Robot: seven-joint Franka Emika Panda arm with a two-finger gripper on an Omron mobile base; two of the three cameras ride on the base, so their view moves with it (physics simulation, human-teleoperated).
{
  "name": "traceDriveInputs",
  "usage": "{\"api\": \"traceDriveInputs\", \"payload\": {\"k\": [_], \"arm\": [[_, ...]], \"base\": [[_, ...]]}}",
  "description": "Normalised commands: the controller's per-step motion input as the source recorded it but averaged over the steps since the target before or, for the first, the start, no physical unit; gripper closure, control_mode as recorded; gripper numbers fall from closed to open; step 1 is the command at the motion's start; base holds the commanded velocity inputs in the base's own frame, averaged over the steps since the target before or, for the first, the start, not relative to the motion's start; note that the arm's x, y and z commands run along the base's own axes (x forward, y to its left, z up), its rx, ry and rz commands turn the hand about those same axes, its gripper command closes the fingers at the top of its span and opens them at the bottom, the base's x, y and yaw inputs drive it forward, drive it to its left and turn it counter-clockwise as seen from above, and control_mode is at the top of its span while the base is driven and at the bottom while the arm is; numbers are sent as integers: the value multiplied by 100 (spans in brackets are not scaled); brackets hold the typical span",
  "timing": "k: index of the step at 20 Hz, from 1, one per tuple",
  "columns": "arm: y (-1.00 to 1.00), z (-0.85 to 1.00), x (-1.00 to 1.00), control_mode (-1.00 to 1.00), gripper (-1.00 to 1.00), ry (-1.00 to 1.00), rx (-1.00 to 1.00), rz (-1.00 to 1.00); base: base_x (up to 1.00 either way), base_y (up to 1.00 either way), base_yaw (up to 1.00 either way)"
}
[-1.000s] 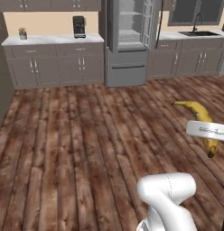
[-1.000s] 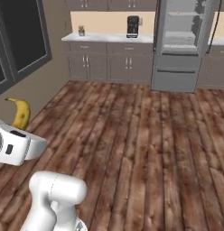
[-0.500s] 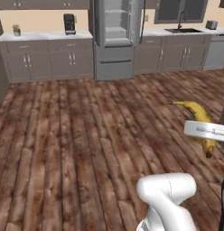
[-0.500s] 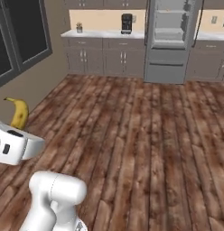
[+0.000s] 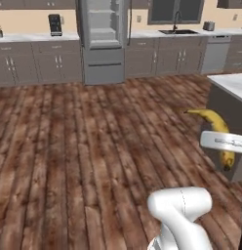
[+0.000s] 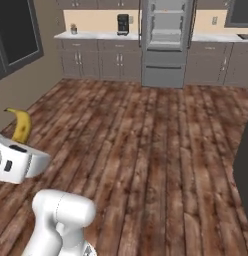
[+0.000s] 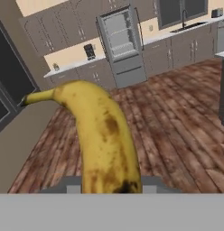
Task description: Pick up the banana and pear from the fridge and place one fruit on each plate on the dining counter.
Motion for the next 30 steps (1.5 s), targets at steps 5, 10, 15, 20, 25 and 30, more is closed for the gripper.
{"api": "traceDriveInputs", "payload": {"k": [5, 10, 15, 20, 25, 30], "arm": [[0, 0, 0, 100, 100, 0, 0, 0], [0, 0, 0, 100, 100, 0, 0, 0], [0, 0, 0, 100, 100, 0, 0, 0], [0, 0, 0, 100, 100, 0, 0, 0], [0, 0, 0, 100, 100, 0, 0, 0], [0, 0, 0, 100, 100, 0, 0, 0]], "base": [[-17, -100, 0], [-14, -100, 0], [-23, -100, 0], [-74, -100, 0], [-67, -100, 0], [-31, -100, 0]]}}
